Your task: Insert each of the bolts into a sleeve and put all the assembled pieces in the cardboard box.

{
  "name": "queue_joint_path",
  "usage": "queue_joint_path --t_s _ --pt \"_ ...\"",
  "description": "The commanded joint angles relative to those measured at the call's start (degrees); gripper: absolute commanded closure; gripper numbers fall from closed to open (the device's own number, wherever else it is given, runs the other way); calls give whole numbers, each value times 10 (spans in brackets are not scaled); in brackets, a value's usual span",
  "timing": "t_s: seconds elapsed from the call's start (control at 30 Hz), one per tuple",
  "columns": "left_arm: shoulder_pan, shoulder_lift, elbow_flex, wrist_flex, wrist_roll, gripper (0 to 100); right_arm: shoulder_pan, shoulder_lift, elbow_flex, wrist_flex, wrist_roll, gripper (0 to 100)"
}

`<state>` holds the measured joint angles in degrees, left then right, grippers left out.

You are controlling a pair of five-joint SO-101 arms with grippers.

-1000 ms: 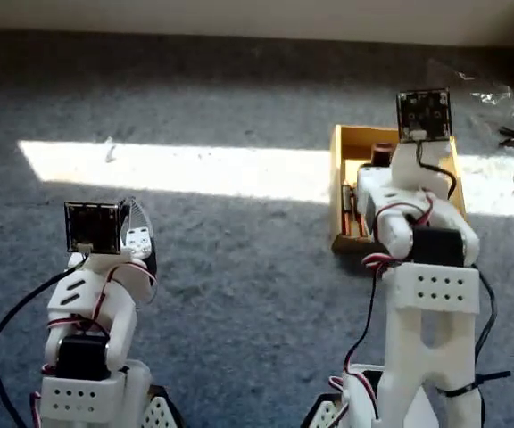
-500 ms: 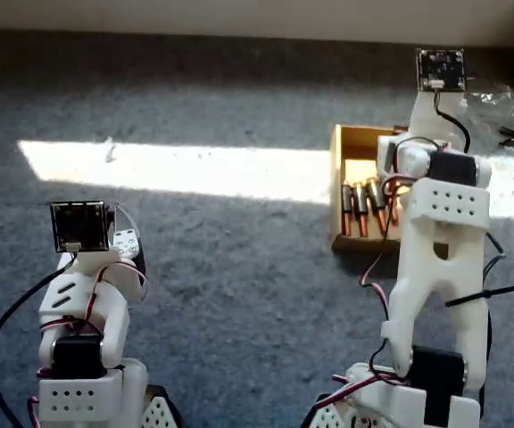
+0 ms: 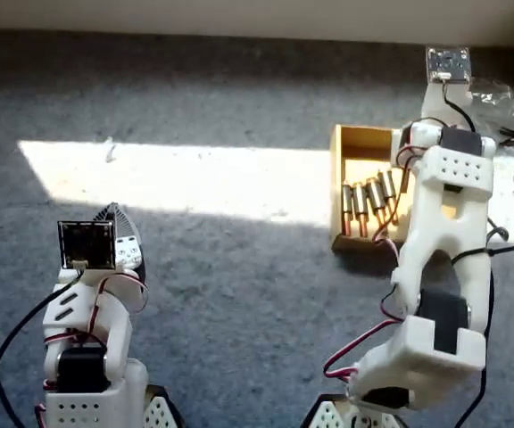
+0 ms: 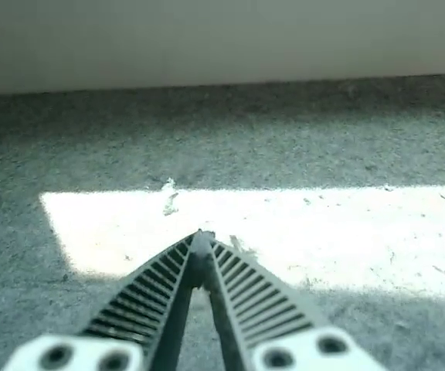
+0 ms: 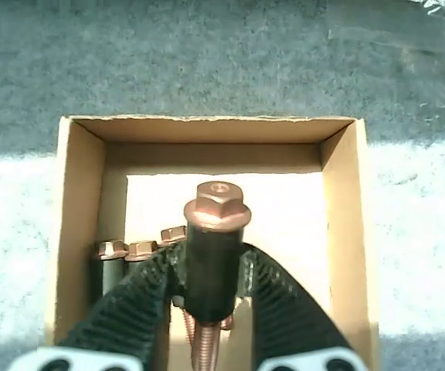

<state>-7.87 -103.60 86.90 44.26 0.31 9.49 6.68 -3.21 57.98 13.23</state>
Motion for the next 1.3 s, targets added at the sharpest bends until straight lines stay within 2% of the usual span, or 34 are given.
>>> queue_joint_path --t_s 0.0,0.63,1.2,1.27 --pt "18 -7 0 -1 -4 995 11 29 -69 23 30 993" --pt "15 -7 21 -25 -4 995 25 246 -290 120 65 993" --pt "15 -7 29 -26 -5 995 37 360 -375 122 66 990" --pt "15 -7 29 -26 -6 995 37 361 -375 138 84 961"
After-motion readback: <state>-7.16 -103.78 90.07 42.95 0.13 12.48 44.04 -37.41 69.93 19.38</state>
